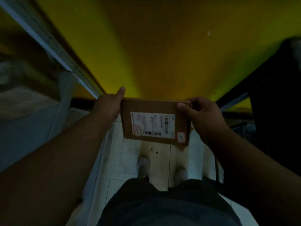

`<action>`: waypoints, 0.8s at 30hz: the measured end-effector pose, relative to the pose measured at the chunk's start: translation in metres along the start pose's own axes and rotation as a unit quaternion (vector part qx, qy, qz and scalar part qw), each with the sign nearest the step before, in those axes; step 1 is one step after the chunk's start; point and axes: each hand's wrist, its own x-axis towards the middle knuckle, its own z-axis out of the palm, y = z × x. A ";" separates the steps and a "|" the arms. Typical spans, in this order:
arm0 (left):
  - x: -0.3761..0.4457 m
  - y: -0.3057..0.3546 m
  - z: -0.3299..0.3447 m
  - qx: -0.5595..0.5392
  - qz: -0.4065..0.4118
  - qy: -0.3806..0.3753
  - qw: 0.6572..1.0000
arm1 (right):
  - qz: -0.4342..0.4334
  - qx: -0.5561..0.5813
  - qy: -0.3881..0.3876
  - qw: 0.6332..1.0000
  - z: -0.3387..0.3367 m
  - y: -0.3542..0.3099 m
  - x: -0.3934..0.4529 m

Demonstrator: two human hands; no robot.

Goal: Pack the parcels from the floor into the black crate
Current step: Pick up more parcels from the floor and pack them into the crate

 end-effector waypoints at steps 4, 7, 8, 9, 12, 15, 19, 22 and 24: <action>-0.083 -0.005 -0.048 -0.127 0.012 -0.005 0.992 | -0.016 0.087 0.000 0.996 0.011 -0.046 -0.037; -0.155 -0.031 -0.064 -0.296 0.003 -0.051 0.954 | -0.037 0.109 -0.074 0.991 0.024 -0.070 -0.067; -0.176 -0.041 -0.066 -0.322 0.003 -0.023 0.946 | -0.047 0.100 -0.105 0.988 0.028 -0.075 -0.078; -0.199 -0.051 -0.068 -0.339 0.004 0.017 0.940 | -0.057 0.091 -0.132 0.985 0.032 -0.079 -0.090; -0.269 -0.081 -0.077 -0.364 0.009 0.147 0.920 | -0.080 0.065 -0.207 0.973 0.046 -0.087 -0.131; -0.335 -0.114 -0.091 -0.374 0.010 0.225 0.900 | -0.094 0.017 -0.291 0.952 0.061 -0.086 -0.187; -0.410 -0.165 -0.103 -0.424 0.024 0.311 0.851 | -0.150 -0.039 -0.361 0.920 0.074 -0.071 -0.264; -0.456 -0.213 -0.097 -0.496 0.002 0.322 0.806 | -0.199 -0.079 -0.377 0.901 0.084 -0.057 -0.315; -0.487 -0.246 -0.093 -0.541 -0.021 0.326 0.775 | -0.222 -0.108 -0.376 0.893 0.094 -0.045 -0.353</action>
